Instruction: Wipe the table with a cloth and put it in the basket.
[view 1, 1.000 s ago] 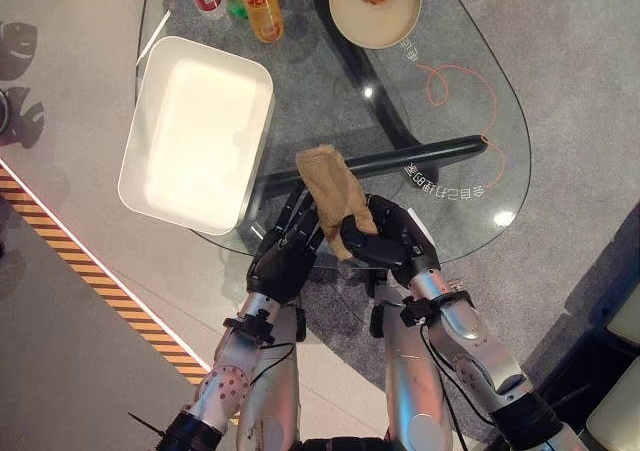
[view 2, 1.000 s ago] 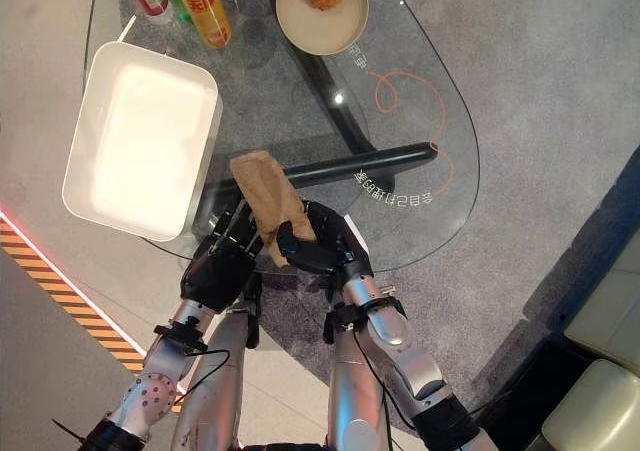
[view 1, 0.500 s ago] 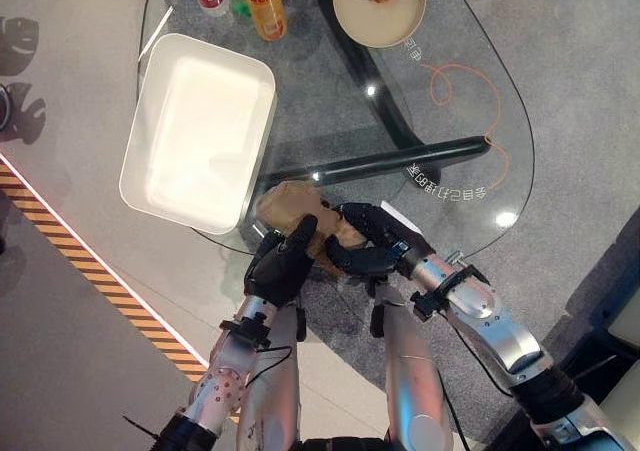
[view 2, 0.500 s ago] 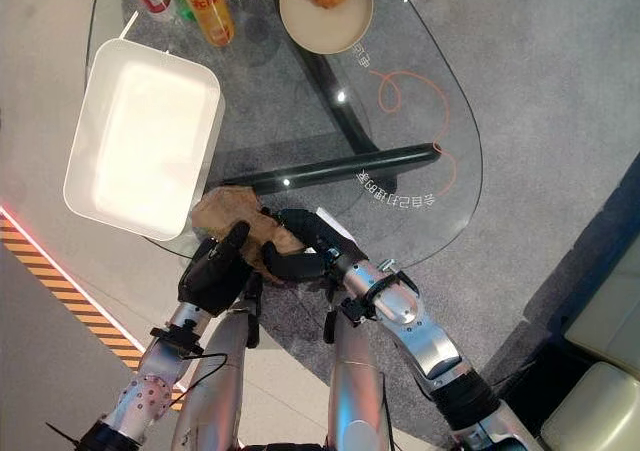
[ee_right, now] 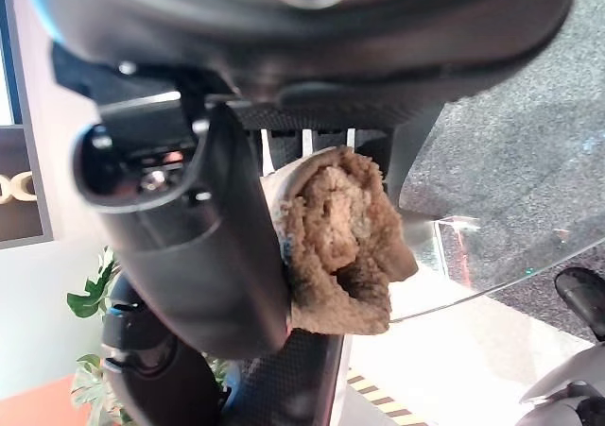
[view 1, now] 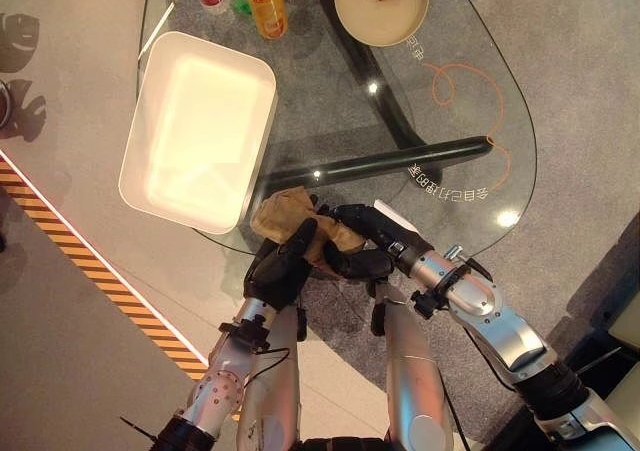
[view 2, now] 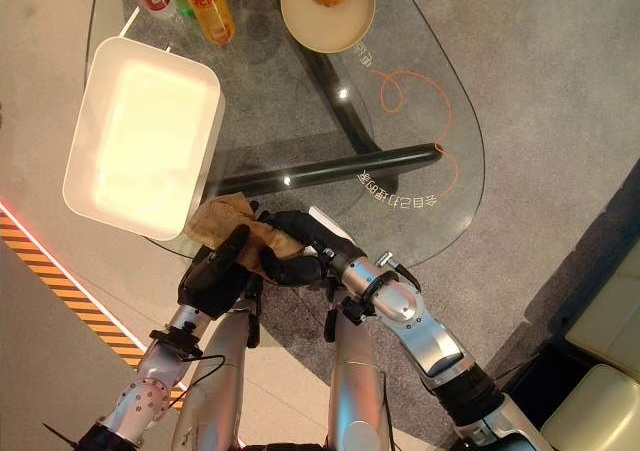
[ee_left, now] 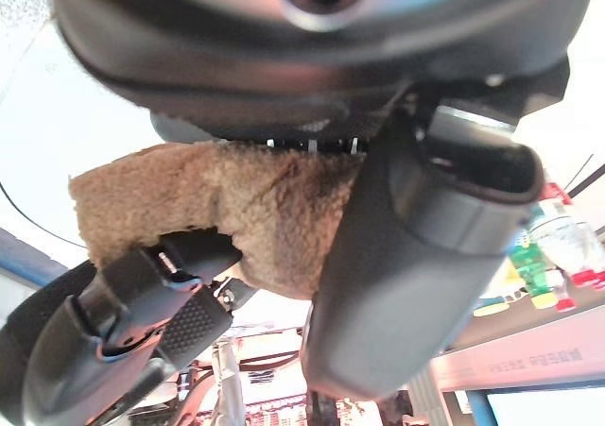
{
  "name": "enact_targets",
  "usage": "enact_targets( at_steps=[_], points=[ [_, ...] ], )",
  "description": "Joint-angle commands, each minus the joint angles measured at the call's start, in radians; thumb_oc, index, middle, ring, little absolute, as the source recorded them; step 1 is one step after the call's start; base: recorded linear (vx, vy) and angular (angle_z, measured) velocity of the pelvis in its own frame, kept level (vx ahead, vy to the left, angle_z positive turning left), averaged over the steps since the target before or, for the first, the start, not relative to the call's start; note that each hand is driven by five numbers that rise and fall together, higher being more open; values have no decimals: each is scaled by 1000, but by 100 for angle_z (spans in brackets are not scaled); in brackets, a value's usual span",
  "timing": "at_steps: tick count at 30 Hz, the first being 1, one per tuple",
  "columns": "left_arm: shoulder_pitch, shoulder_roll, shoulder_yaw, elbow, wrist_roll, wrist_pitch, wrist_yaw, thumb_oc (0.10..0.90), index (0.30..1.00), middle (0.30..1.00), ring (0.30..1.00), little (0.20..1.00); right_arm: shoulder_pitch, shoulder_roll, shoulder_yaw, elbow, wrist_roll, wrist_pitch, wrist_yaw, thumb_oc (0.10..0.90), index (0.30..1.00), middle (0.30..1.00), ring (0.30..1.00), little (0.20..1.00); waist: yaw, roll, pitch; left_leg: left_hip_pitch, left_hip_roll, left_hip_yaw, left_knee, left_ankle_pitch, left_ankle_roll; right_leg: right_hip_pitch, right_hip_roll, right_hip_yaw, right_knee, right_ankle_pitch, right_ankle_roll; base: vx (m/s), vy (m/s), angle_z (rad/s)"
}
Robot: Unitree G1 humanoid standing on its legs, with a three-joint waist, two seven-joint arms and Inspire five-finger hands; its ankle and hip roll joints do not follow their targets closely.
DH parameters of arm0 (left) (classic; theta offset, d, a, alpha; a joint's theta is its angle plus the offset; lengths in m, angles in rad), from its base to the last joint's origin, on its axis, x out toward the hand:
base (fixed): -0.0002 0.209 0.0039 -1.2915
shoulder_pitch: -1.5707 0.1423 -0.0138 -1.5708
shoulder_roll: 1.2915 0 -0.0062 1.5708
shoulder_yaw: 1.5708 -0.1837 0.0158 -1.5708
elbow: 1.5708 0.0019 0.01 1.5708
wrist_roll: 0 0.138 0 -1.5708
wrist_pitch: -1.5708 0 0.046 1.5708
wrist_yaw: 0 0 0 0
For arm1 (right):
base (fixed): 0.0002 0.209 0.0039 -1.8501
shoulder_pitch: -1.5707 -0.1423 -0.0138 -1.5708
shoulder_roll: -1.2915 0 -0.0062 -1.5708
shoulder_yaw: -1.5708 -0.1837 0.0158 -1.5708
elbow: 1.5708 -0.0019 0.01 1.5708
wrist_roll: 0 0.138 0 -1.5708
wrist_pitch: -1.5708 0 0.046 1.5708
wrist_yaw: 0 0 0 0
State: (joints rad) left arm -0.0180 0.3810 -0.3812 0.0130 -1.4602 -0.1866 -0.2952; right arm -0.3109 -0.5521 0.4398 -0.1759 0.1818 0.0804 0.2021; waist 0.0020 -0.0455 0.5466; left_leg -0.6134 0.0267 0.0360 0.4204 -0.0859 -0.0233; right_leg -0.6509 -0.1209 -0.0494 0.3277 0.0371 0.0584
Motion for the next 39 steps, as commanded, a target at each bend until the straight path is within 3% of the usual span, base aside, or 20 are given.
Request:
enact_targets(
  at_steps=[1, 22, 23, 24, 39],
  points=[
    [-21, -30, 29, -234, -68, -72, -127, 100, 300, 300, 300, 200, 4, 8, 85, -173, -5, -71, 52, 100, 300, 300, 300, 200, 6, 9, -27, -39, -88, 34, -44, 89, 88, 28, 95, -32, -4, 10, -45, 0, 0, 0],
    [-12, -79, 55, -235, -161, -79, -146, 100, 300, 300, 300, 200, 17, 50, 39, -168, 5, -86, -30, 100, 300, 300, 300, 200, 8, -3, -27, -28, -83, 43, -57, 85, 90, 37, 96, -42, -12, 10, -43, 0, 0, 0],
    [-10, -82, 53, -233, -160, -80, -146, 100, 300, 300, 300, 200, 18, 53, 34, -165, 14, -98, -60, 479, 625, 625, 625, 579, 7, -2, -27, -27, -83, 44, -57, 85, 90, 38, 95, -42, -12, 10, -44, 0, 0, 0],
    [-10, -82, 53, -232, -159, -82, -147, 100, 300, 300, 300, 200, 22, 59, 28, -165, 13, -110, -73, 800, 900, 900, 900, 900, 6, -2, -27, -26, -82, 45, -58, 85, 90, 38, 96, -42, -11, 10, -43, 0, 0, 0],
    [6, -98, 70, -238, -144, -74, -146, 100, 300, 300, 300, 200, 67, 74, -60, -182, 22, -176, -159, 800, 900, 900, 900, 900, -5, -2, -27, -23, -76, 56, -64, 82, 92, 35, 100, -39, -10, 7, -42, 0, 0, 0]
  ],
)
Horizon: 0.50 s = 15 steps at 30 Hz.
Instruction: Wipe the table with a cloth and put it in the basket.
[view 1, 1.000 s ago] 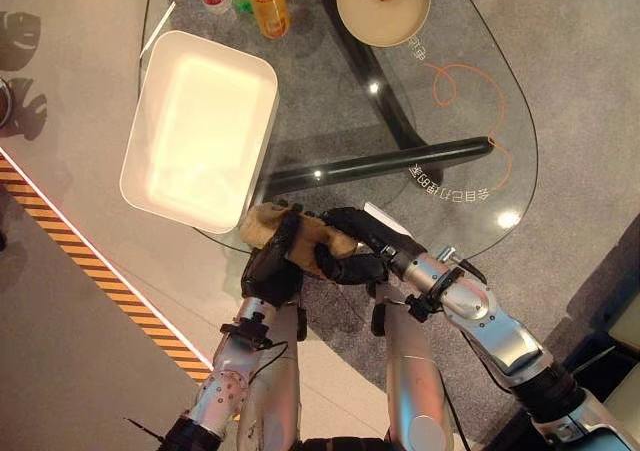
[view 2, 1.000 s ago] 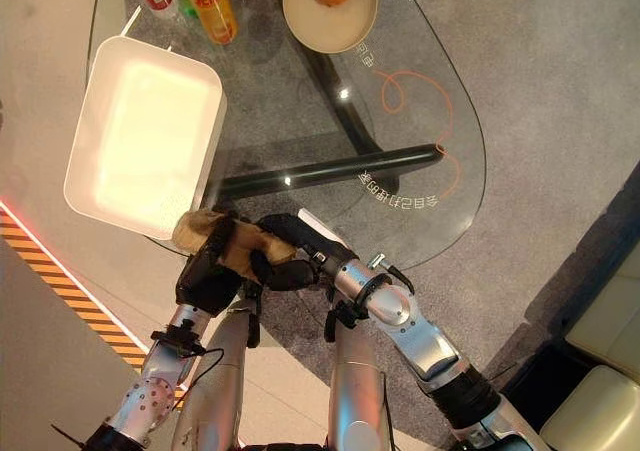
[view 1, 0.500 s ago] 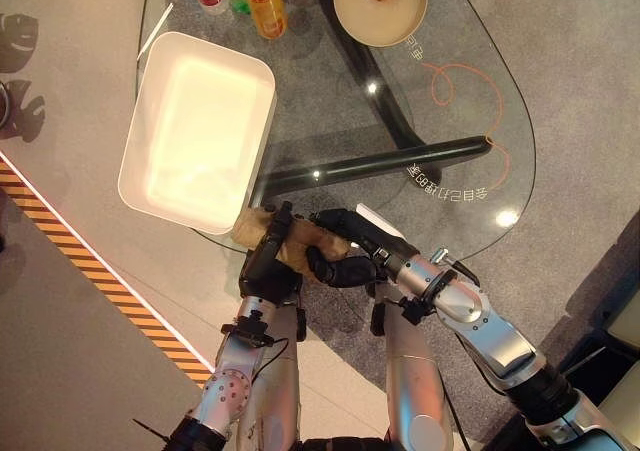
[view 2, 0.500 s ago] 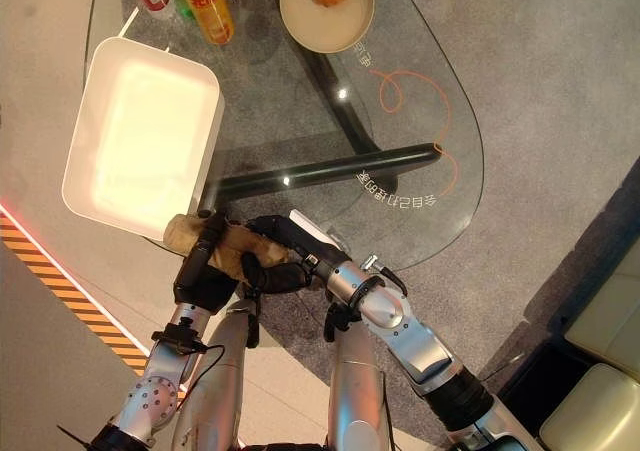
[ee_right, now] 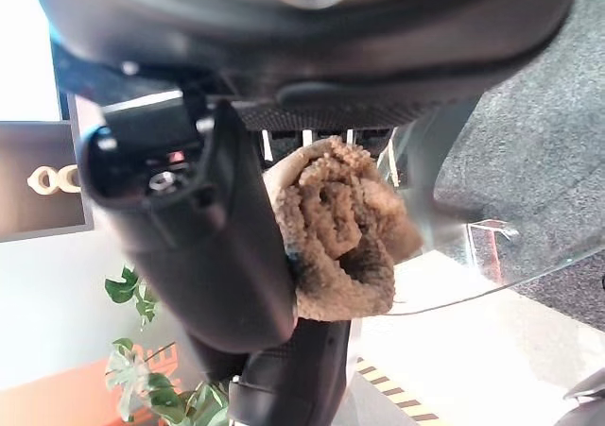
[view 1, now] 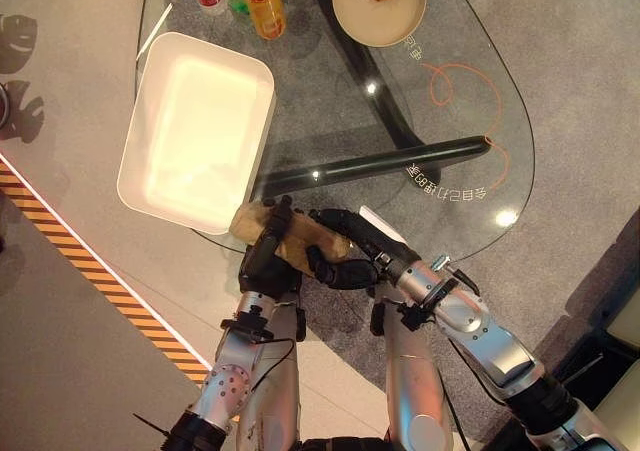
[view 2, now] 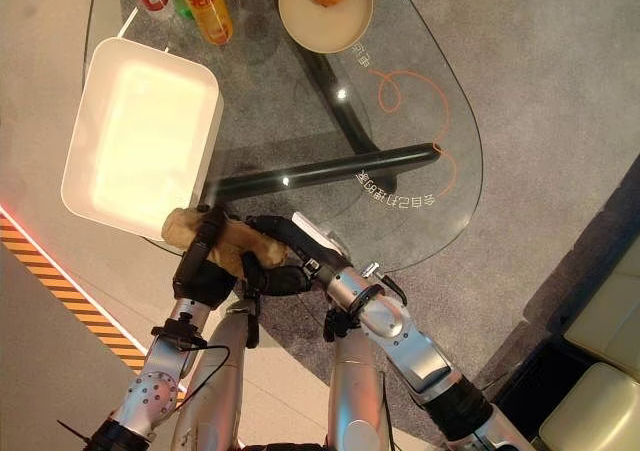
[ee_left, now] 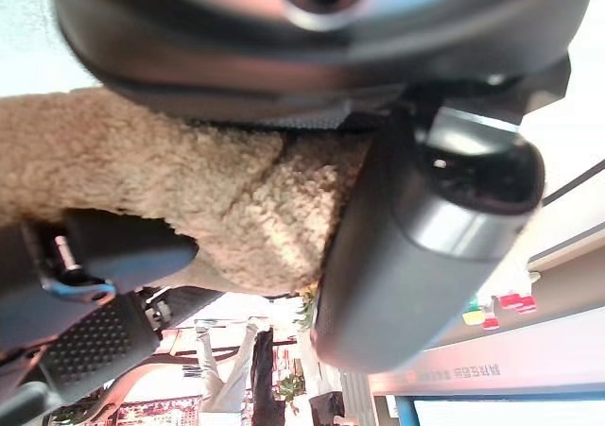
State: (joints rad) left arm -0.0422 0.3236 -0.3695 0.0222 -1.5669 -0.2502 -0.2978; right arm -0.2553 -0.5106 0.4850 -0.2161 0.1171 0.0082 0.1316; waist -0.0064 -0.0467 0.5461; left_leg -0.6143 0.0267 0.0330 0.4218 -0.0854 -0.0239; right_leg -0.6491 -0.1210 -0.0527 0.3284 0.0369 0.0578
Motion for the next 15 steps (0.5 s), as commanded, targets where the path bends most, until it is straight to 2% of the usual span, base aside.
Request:
enact_targets(
  at_steps=[1, 15],
  points=[
    [31, -40, 59, -247, -38, -10, -143, 100, 300, 300, 300, 200, 13, 32, -107, -141, 89, -106, -90, 800, 900, 900, 900, 900, 4, -1, -26, -22, -76, 59, -65, 81, 93, 33, 100, -36, -10, 8, -42, 0, 0, 0],
    [43, -48, 78, -246, -25, -5, -142, 100, 300, 300, 300, 200, 44, 51, -168, -147, 157, -154, -141, 800, 900, 900, 900, 900, -1, -5, -26, -27, -68, 66, -62, 78, 92, 28, 104, -37, -4, 3, -43, 0, 0, 0]
  ],
)
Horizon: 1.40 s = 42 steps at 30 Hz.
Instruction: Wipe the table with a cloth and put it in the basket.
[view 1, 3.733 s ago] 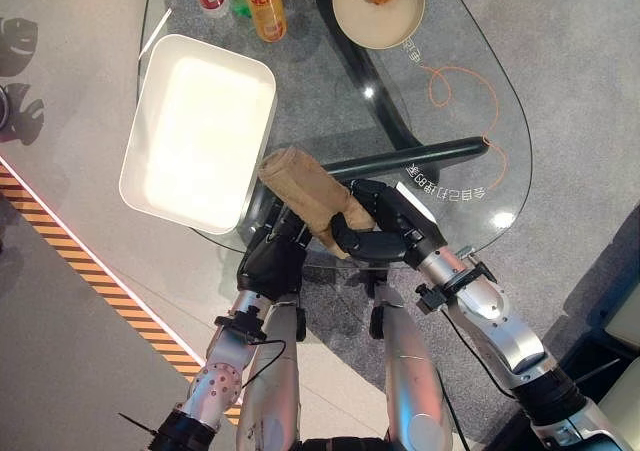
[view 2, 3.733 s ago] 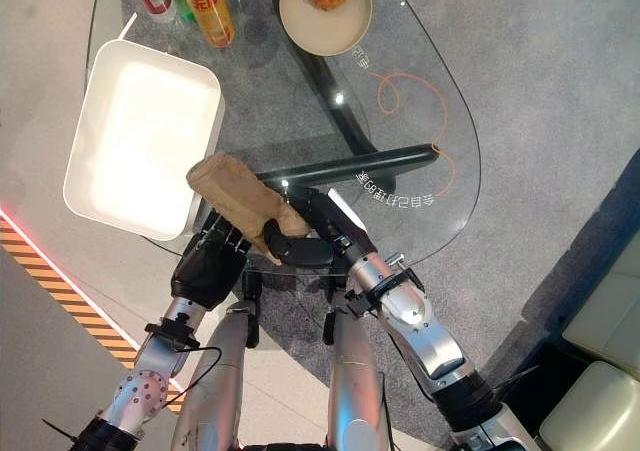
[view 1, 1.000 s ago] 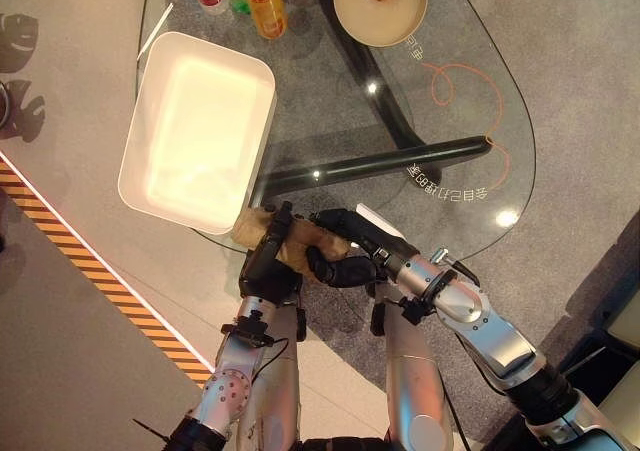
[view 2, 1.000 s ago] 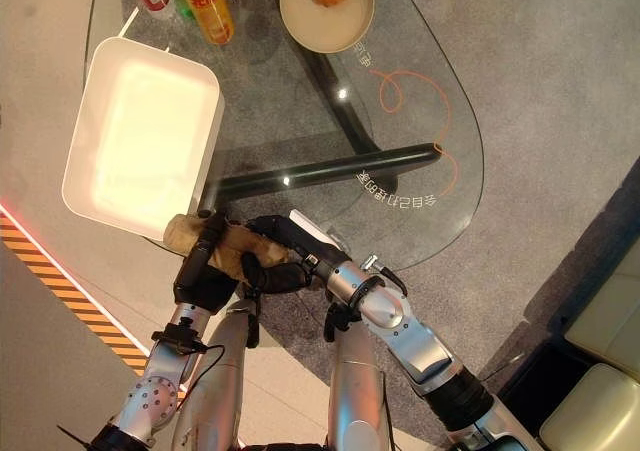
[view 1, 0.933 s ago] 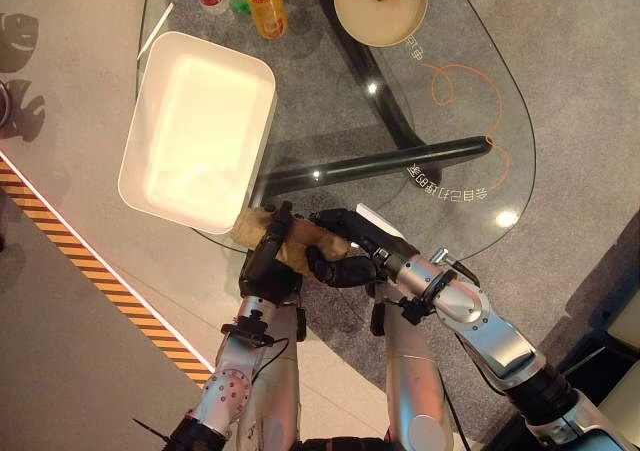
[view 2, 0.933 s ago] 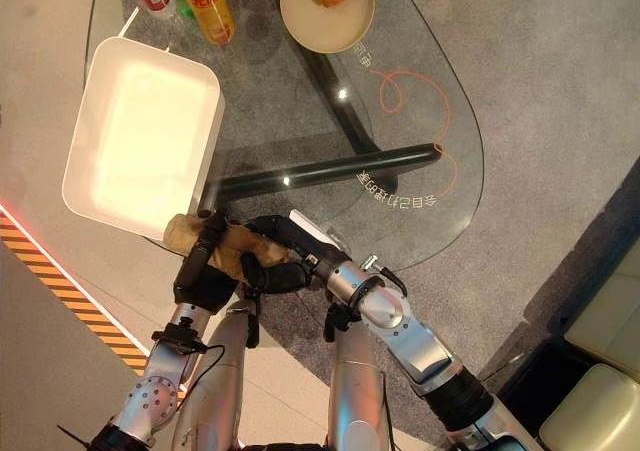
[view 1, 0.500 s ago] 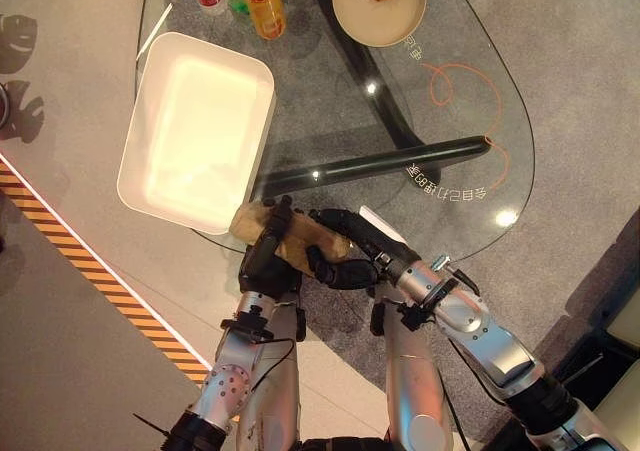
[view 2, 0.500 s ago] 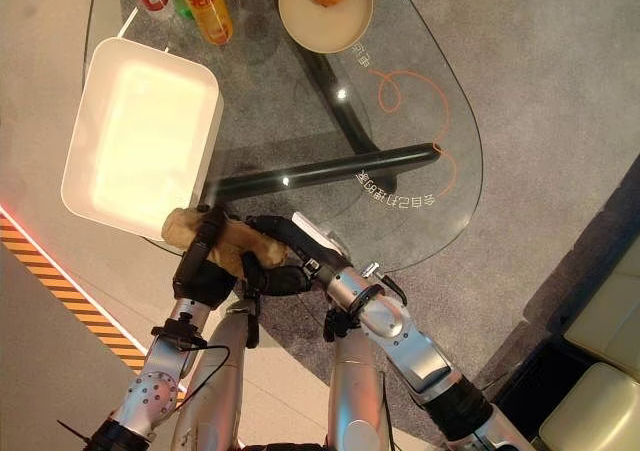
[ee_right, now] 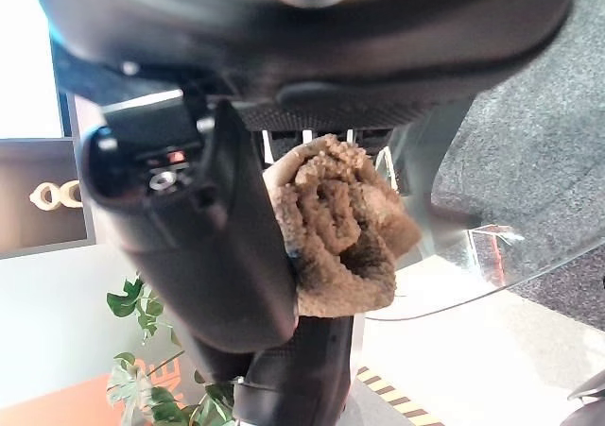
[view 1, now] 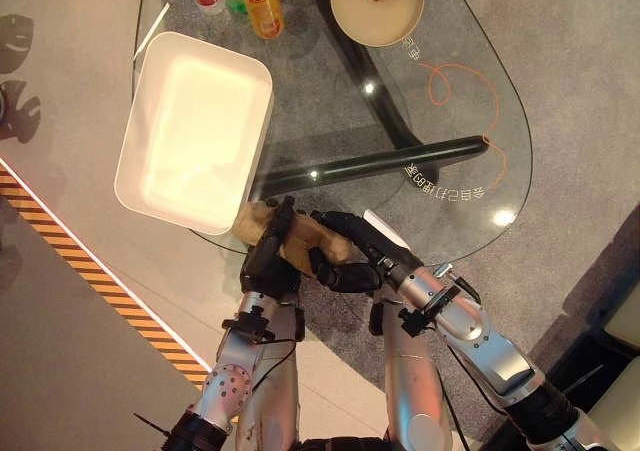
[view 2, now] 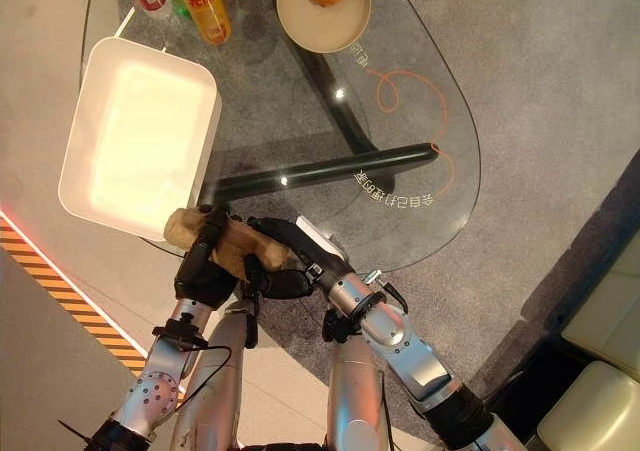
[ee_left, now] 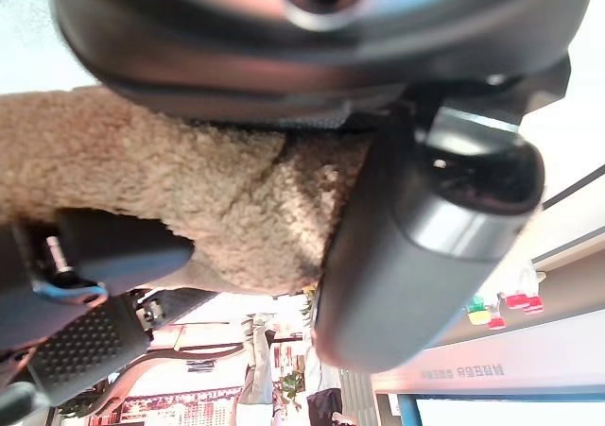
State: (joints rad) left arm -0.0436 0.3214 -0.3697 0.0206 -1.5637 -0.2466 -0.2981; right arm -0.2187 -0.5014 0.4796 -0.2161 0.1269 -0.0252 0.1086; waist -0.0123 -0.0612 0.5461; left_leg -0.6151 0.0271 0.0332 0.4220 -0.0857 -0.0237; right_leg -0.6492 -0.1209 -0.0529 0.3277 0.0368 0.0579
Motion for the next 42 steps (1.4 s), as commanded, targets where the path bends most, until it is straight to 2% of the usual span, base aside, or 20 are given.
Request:
enact_targets(
  at_steps=[1, 8, 15, 42],
  points=[
    [46, -47, 80, -244, -23, -9, -141, 100, 300, 300, 300, 200, 11, 44, -173, -146, 176, -133, -130, 800, 900, 900, 900, 900, 4, 9, -26, -27, -67, 67, -62, 77, 91, 27, 105, -38, -1, 2, -43, 0, 0, 0],
    [58, -49, 92, -240, -4, -11, -142, 100, 300, 300, 300, 200, 54, 65, -211, -143, 268, -165, -126, 800, 900, 900, 900, 900, 0, 3, -26, -29, -61, 69, -60, 74, 92, 25, 105, -39, 1, 1, -41, 0, 0, 0],
    [68, -56, 97, -230, 9, -12, -150, 100, 300, 300, 300, 200, 82, 77, -224, -129, 265, -179, -119, 800, 900, 900, 900, 900, -2, 5, -26, -31, -61, 72, -61, 74, 91, 23, 103, -39, -2, 3, -41, 0, 0, 0],
    [57, -59, 103, -230, 28, -13, -138, 100, 300, 300, 300, 200, 71, 87, -220, -120, 240, -169, -156, 800, 900, 900, 900, 900, -1, 0, -26, -42, -63, 73, -68, 73, 94, 10, 104, -41, -7, 10, -40, 0, 0, 0]
  ],
)
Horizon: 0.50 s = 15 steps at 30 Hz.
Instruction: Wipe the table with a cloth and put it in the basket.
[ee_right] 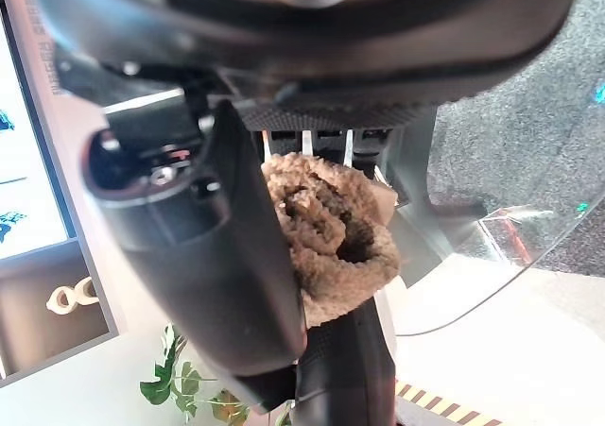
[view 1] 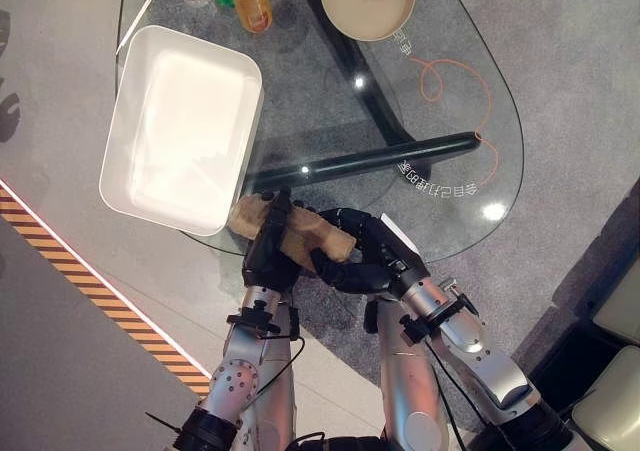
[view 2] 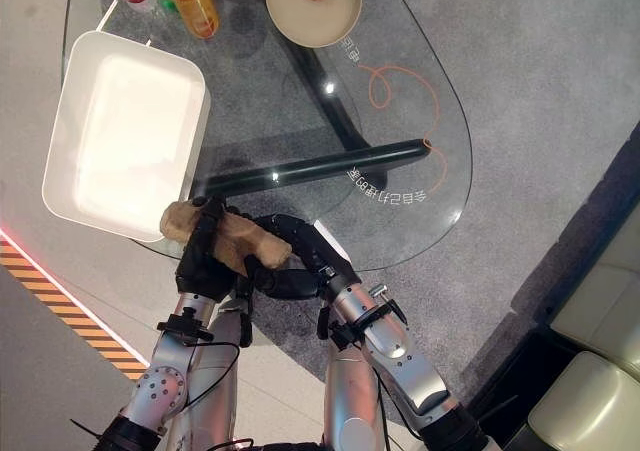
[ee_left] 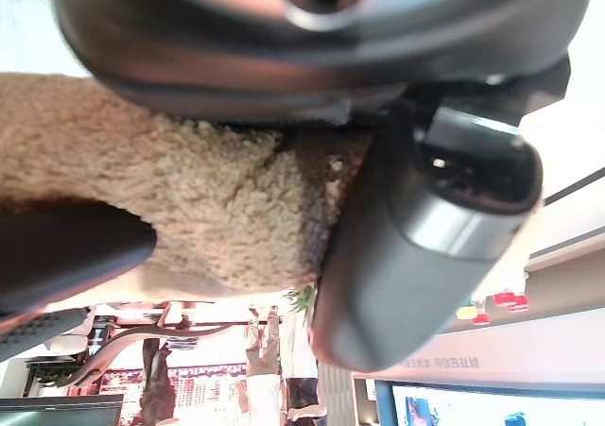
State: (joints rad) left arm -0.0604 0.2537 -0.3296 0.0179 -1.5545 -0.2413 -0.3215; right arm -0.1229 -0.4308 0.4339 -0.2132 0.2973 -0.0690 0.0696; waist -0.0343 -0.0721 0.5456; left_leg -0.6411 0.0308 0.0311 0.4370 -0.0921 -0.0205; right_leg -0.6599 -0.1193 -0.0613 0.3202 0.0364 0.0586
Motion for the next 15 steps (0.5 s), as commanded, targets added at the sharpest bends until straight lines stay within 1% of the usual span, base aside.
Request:
enact_targets(
  at_steps=[1, 9, 15],
  points=[
    [74, 8, 63, -227, 19, -19, -115, 100, 300, 300, 300, 200, -24, 16, -174, -121, 71, -128, -119, 800, 900, 900, 900, 900, 21, 11, -26, -16, -66, 75, -82, 80, 91, 20, 102, -33, 1, 10, -40, 4, 3, 4],
    [76, 3, 69, -221, 35, -26, -107, 100, 300, 300, 300, 200, -16, 34, -188, -122, 119, -149, -139, 800, 900, 900, 900, 900, 20, 10, -26, -13, -65, 76, -87, 79, 92, 21, 104, -33, 0, 9, -40, 2, 0, 1],
    [75, -4, 68, -220, 41, -28, -105, 100, 300, 300, 300, 200, -11, 58, -195, -123, 162, -183, -157, 800, 900, 900, 900, 900, 19, 11, -26, -18, -66, 76, -84, 78, 92, 17, 105, -32, 2, 10, -40, 0, 0, 0]
  ],
)
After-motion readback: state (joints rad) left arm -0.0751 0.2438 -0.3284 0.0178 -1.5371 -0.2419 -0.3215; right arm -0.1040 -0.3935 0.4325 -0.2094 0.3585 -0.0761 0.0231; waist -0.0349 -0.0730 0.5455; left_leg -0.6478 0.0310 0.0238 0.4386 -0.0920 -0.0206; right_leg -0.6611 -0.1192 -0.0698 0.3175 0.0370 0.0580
